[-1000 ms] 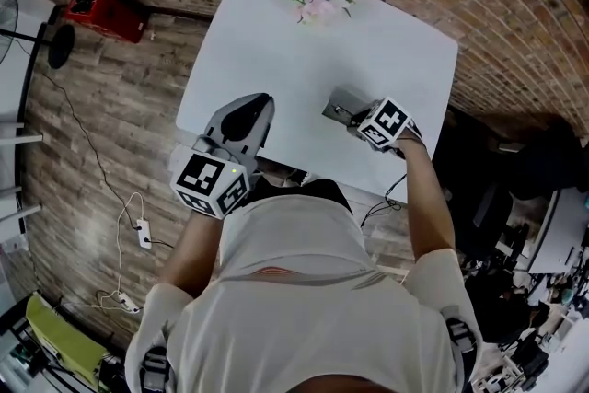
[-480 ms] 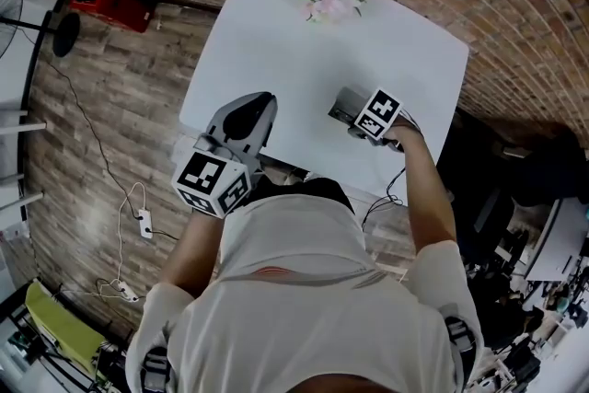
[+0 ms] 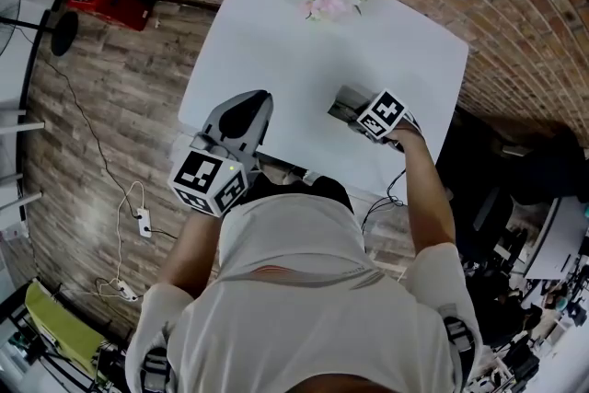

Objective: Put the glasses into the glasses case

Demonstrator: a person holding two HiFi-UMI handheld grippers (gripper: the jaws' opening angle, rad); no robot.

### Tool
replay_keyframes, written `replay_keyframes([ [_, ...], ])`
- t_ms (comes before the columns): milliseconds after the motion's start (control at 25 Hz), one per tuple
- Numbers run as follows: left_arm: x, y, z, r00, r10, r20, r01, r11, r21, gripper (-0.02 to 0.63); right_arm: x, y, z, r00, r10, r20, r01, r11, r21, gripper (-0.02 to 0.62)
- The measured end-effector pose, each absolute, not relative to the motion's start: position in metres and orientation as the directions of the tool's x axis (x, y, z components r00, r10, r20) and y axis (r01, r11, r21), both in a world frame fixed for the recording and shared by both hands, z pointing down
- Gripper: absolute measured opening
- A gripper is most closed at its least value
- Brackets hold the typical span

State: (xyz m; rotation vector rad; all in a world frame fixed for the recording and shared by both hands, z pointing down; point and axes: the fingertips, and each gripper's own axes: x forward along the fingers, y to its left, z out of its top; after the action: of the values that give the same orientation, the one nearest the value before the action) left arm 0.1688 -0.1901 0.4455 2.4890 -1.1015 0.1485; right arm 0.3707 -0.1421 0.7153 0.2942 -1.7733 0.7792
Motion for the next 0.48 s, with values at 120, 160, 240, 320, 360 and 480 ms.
replay_keyframes([
  [120,0.1717,-0.189,0.4435,0.688,-0.681,0.252,-0.723,-0.61,0.326,0.032,0.3728,-0.1452,0.7138,-0.348,0.131,0.928,-0.57,0.757,-0.321,0.225],
  [160,0.1729,-0.1882,0.4427,0.69,-0.68,0.25,-0.721,-0.612,0.325,0.032,0.3738,-0.1458,0.7137,-0.347,0.118,0.93,-0.574,0.758,-0.31,0.224],
  [240,0.175,-0.1867,0.4421,0.693,-0.677,0.247,-0.718,-0.616,0.324,0.032,0.376,-0.1465,0.7138,-0.344,0.097,0.934,-0.578,0.762,-0.293,0.207],
  [320,0.1762,-0.1853,0.4428,0.696,-0.674,0.248,-0.715,-0.619,0.324,0.032,0.377,-0.146,0.7142,-0.349,0.092,0.933,-0.58,0.76,-0.292,0.201],
  [360,0.1765,-0.1849,0.4434,0.697,-0.673,0.249,-0.714,-0.62,0.324,0.032,0.3763,-0.145,0.7145,-0.358,0.098,0.929,-0.581,0.755,-0.303,0.198],
  [480,0.178,-0.1843,0.4447,0.7,-0.67,0.25,-0.712,-0.622,0.326,0.032,0.3713,-0.1386,0.7153,-0.407,0.141,0.903,-0.573,0.73,-0.372,0.188],
])
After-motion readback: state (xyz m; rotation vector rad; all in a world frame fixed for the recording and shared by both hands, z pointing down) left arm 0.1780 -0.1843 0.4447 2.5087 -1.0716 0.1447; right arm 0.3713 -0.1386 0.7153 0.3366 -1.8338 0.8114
